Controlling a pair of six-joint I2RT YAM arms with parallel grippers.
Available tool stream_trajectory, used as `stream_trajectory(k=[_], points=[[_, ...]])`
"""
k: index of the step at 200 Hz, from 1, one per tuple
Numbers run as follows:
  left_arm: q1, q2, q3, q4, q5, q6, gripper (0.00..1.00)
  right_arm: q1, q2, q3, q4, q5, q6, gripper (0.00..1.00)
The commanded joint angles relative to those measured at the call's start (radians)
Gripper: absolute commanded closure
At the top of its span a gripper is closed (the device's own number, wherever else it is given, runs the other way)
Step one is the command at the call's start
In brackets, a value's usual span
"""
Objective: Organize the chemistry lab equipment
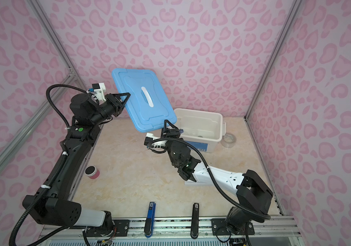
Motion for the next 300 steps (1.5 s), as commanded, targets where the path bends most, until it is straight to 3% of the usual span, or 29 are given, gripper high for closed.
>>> stream_trajectory(k=[1, 31, 53, 68, 90, 110, 124, 143, 171, 212, 300], points=[[0.01, 0.022, 0.026, 0.085, -0.01, 0.02, 0.95, 0.002, -0.039, -0.027, -0.024, 0.033, 0.11, 0.41], [0.015, 0.053, 0.044, 0.122, -0.01, 0.007, 0.95, -0.002, -0.122, -0.05, -0.129, 0.068, 0.279, 0.41], [0.017, 0.066, 0.055, 0.146, -0.011, -0.001, 0.96, -0.043, -0.212, 0.028, -0.443, 0.014, 0.616, 0.42], [0.017, 0.081, 0.077, 0.156, 0.003, -0.001, 0.96, -0.144, -0.262, 0.138, -0.718, -0.161, 0.967, 0.42], [0.017, 0.087, 0.082, 0.177, 0.008, -0.01, 0.96, -0.363, -0.29, 0.221, -0.9, -0.621, 1.421, 0.4], [0.016, 0.084, 0.07, 0.211, 0.007, -0.016, 0.96, -0.444, -0.287, 0.163, -0.754, -0.899, 1.73, 0.4], [0.014, 0.082, 0.059, 0.226, 0.01, -0.026, 0.96, -0.453, -0.263, 0.105, -0.579, -1.0, 1.948, 0.36], [0.011, 0.08, 0.052, 0.234, 0.018, -0.032, 0.96, -0.454, -0.214, 0.022, -0.279, -1.063, 2.225, 0.33], [0.008, 0.073, 0.044, 0.246, 0.024, -0.038, 0.96, -0.449, -0.09, -0.066, 0.175, -1.057, 2.549, 0.28], [0.005, 0.071, 0.033, 0.26, 0.03, -0.044, 0.96, -0.397, 0.072, -0.065, 0.448, -0.984, 2.716, 0.23], [-0.013, 0.074, 0.014, 0.264, 0.052, -0.048, 0.96, -0.352, 0.278, 0.012, 0.682, -0.911, 2.845, 0.26]])
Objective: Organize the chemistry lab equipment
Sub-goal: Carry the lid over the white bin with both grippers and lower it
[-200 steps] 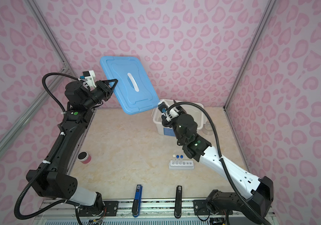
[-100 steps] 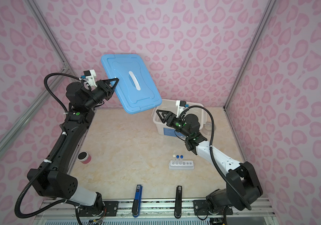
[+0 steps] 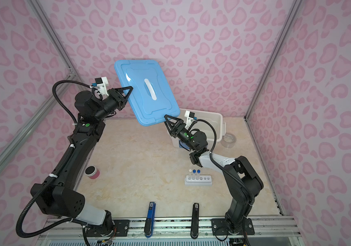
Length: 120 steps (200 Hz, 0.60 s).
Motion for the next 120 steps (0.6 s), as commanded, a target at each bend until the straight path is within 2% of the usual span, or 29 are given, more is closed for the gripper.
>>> stream_trajectory(k=[1, 25, 79, 120], points=[[0.0, -0.008, -0.003, 0.074, 0.013, 0.005, 0.96, 0.008, 0.032, 0.018, 0.13, 0.023, 0.049, 0.26], [-0.004, -0.02, -0.029, 0.08, 0.005, 0.007, 0.96, 0.014, 0.045, 0.033, 0.141, 0.036, 0.049, 0.29], [-0.013, -0.018, -0.064, 0.097, 0.001, 0.004, 0.96, 0.015, 0.033, 0.005, 0.145, 0.089, 0.041, 0.54], [-0.017, -0.023, -0.088, 0.101, 0.002, 0.012, 0.96, 0.01, 0.027, -0.008, 0.139, 0.127, 0.039, 0.66]])
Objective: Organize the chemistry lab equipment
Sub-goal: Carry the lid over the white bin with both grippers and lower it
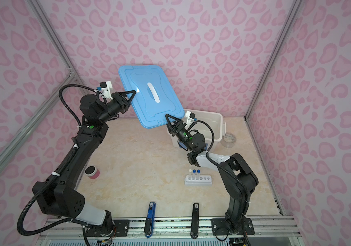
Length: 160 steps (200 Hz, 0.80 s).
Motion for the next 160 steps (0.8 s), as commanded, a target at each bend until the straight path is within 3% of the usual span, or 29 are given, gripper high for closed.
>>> stream_trajectory(k=[1, 64, 95, 117, 140, 160], points=[[-0.002, -0.018, -0.009, 0.057, 0.004, 0.026, 0.96, -0.002, -0.006, -0.004, 0.053, 0.033, -0.004, 0.66], [-0.014, -0.03, -0.035, 0.042, 0.01, 0.068, 0.96, -0.011, -0.005, -0.003, 0.039, 0.065, 0.0, 0.84], [-0.015, -0.023, -0.028, 0.046, 0.034, 0.093, 0.89, -0.016, -0.006, 0.0, 0.035, 0.047, -0.01, 0.89], [-0.016, -0.017, -0.019, 0.048, 0.049, 0.101, 0.75, -0.019, -0.012, 0.007, 0.013, 0.023, -0.015, 0.91], [-0.016, -0.02, -0.023, 0.045, 0.055, 0.117, 0.46, -0.032, -0.022, 0.005, 0.011, 0.015, -0.01, 0.94], [-0.016, -0.026, -0.035, 0.031, 0.055, 0.137, 0.3, -0.051, -0.036, 0.002, 0.004, 0.003, -0.005, 0.96]])
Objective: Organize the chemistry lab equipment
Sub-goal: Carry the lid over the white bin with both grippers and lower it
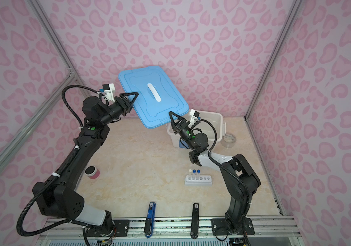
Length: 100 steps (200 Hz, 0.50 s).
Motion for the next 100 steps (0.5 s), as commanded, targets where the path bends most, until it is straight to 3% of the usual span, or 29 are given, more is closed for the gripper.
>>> stream_trajectory(k=[1, 57, 100], points=[[0.0, -0.015, -0.003, 0.045, 0.03, 0.052, 0.29, -0.019, -0.011, -0.004, -0.017, -0.016, -0.024, 0.96], [0.028, -0.053, -0.065, -0.066, 0.033, 0.159, 0.18, -0.152, -0.109, 0.032, -0.183, -0.219, -0.034, 0.98], [0.093, -0.061, -0.086, -0.127, 0.045, 0.228, 0.14, -0.258, -0.157, 0.141, -0.381, -0.485, -0.048, 0.98]])
